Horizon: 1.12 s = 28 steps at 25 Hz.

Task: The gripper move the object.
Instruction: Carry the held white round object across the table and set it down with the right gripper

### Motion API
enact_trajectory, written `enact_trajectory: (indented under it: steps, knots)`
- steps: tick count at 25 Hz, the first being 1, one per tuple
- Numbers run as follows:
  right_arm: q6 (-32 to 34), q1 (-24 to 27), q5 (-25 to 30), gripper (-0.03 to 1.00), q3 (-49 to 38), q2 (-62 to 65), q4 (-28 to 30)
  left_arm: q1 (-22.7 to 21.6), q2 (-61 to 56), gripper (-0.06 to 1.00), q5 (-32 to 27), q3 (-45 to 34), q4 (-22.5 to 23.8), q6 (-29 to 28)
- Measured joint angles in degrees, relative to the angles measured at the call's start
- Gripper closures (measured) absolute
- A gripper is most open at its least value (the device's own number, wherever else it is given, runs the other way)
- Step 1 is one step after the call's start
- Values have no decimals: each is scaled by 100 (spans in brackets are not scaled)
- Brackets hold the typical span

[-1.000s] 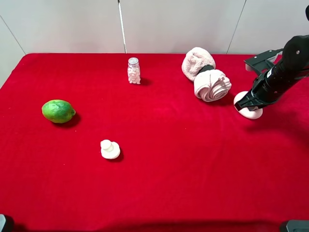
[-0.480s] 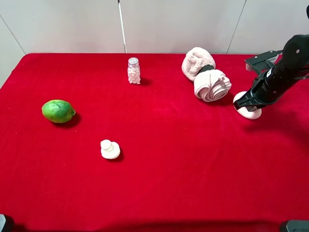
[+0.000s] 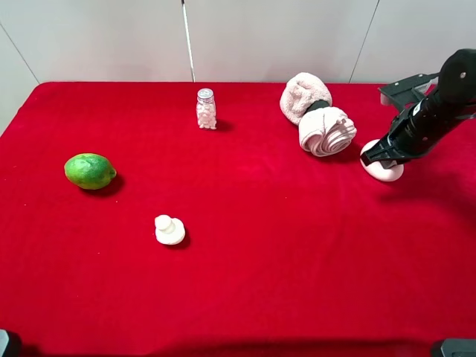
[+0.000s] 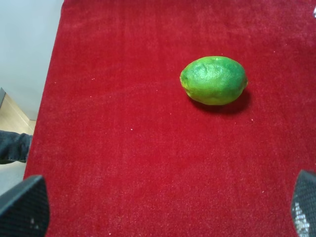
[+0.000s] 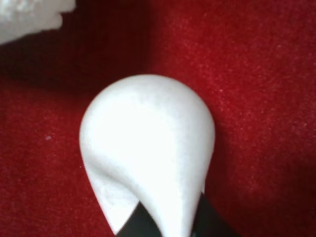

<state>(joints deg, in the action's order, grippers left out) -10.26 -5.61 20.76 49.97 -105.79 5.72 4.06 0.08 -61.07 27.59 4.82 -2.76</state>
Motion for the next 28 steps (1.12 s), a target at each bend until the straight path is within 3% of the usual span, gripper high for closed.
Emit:
enact_trajectory:
  steps: [19,28]
  knots:
    - [0,-35,927,99,-10,1078,-14,0,0,-3,0,0,0,0]
    - [164,-669,1184,99,-10,1413,-52,0,0,-3,0,0,0,0]
